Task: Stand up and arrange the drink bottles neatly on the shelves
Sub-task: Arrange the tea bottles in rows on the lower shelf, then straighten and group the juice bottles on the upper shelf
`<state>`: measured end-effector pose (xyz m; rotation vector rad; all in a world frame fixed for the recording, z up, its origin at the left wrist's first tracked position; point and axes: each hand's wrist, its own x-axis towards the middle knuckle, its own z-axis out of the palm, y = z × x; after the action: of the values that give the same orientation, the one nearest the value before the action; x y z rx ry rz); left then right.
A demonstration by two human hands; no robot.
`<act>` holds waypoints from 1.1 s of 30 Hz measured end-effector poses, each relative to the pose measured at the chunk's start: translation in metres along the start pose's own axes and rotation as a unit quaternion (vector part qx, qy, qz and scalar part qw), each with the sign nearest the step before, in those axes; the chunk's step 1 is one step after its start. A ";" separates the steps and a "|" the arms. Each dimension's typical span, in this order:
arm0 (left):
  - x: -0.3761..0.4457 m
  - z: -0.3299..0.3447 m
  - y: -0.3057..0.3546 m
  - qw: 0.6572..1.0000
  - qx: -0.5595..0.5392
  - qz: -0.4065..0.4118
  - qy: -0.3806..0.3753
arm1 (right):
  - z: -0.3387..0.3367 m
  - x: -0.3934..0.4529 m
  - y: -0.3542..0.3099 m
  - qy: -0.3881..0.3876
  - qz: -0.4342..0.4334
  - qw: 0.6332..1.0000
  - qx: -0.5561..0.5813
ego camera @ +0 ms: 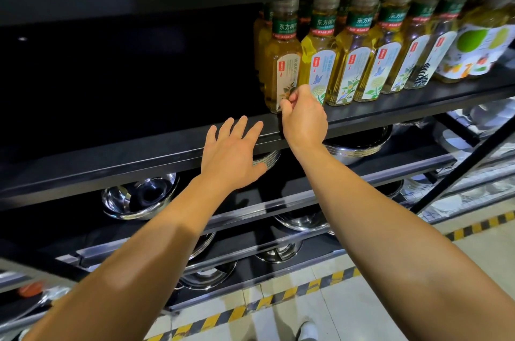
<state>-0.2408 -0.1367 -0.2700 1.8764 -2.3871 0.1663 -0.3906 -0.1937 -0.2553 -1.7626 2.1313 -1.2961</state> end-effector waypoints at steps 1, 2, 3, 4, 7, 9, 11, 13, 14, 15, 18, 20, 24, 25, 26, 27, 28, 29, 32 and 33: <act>0.000 -0.001 -0.001 1.000 -0.008 0.000 -0.003 | -0.002 0.000 0.000 -0.005 0.004 1.000 0.014; 0.001 -0.004 -0.001 1.000 -0.022 -0.002 -0.007 | -0.004 -0.001 0.001 -0.013 0.005 0.999 0.034; 0.001 -0.008 -0.001 0.999 -0.044 -0.003 -0.010 | -0.007 -0.002 0.002 -0.021 0.003 0.998 0.055; 0.001 -0.012 -0.003 0.997 -0.075 -0.003 -0.011 | -0.011 -0.003 0.003 -0.030 0.000 0.997 0.070; 0.000 -0.032 -0.005 0.981 -0.191 -0.002 0.016 | -0.032 -0.004 0.006 -0.044 -0.027 0.995 0.090; -0.004 -0.050 -0.001 0.970 -0.236 -0.020 0.058 | -0.051 0.000 0.005 -0.044 -0.067 0.991 0.104; -0.008 -0.072 0.007 0.961 -0.254 -0.024 0.107 | -0.073 0.006 0.000 -0.041 -0.104 0.986 0.121; -0.011 -0.097 0.017 0.949 -0.266 -0.015 0.170 | -0.097 0.015 -0.006 -0.035 -0.136 0.981 0.134; -0.012 -0.109 0.022 0.941 -0.272 -0.011 0.202 | -0.109 0.020 -0.009 -0.030 -0.153 0.977 0.144; -0.013 -0.122 0.027 0.932 -0.279 -0.009 0.232 | -0.121 0.025 -0.013 -0.023 -0.168 0.973 0.156; -0.013 -0.156 0.041 0.909 -0.292 -0.012 0.297 | -0.155 0.039 -0.020 0.005 -0.210 0.961 0.181; -0.011 -0.176 0.051 0.898 -0.293 -0.011 0.329 | -0.174 0.049 -0.025 0.024 -0.230 0.955 0.188; -0.001 -0.212 0.070 0.889 -0.270 -0.014 0.369 | -0.206 0.076 -0.029 0.039 -0.260 0.947 0.184; 0.002 -0.219 0.073 0.887 -0.265 -0.017 0.377 | -0.211 0.083 -0.030 0.039 -0.265 0.945 0.186; 0.006 -0.226 0.076 0.885 -0.261 -0.020 0.386 | -0.216 0.089 -0.031 0.039 -0.269 0.943 0.189; 0.010 -0.231 0.077 0.882 -0.255 -0.022 0.395 | -0.219 0.095 -0.032 0.041 -0.274 0.942 0.189; 0.013 -0.235 0.078 0.881 -0.249 -0.024 0.402 | -0.221 0.102 -0.033 0.042 -0.275 0.942 0.187; 0.017 -0.238 0.078 0.879 -0.246 -0.026 0.408 | -0.224 0.108 -0.035 0.042 -0.272 0.944 0.183; 0.026 -0.250 0.073 0.869 -0.238 -0.044 0.431 | -0.227 0.124 -0.043 0.036 -0.258 0.948 0.182; 0.028 -0.254 0.070 0.864 -0.233 -0.053 0.442 | -0.227 0.130 -0.047 0.036 -0.253 0.949 0.185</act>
<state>-0.3127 -0.1099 -0.0165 1.2812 -1.5123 0.3200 -0.5221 -0.1787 -0.0249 -2.1790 1.3650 -1.7523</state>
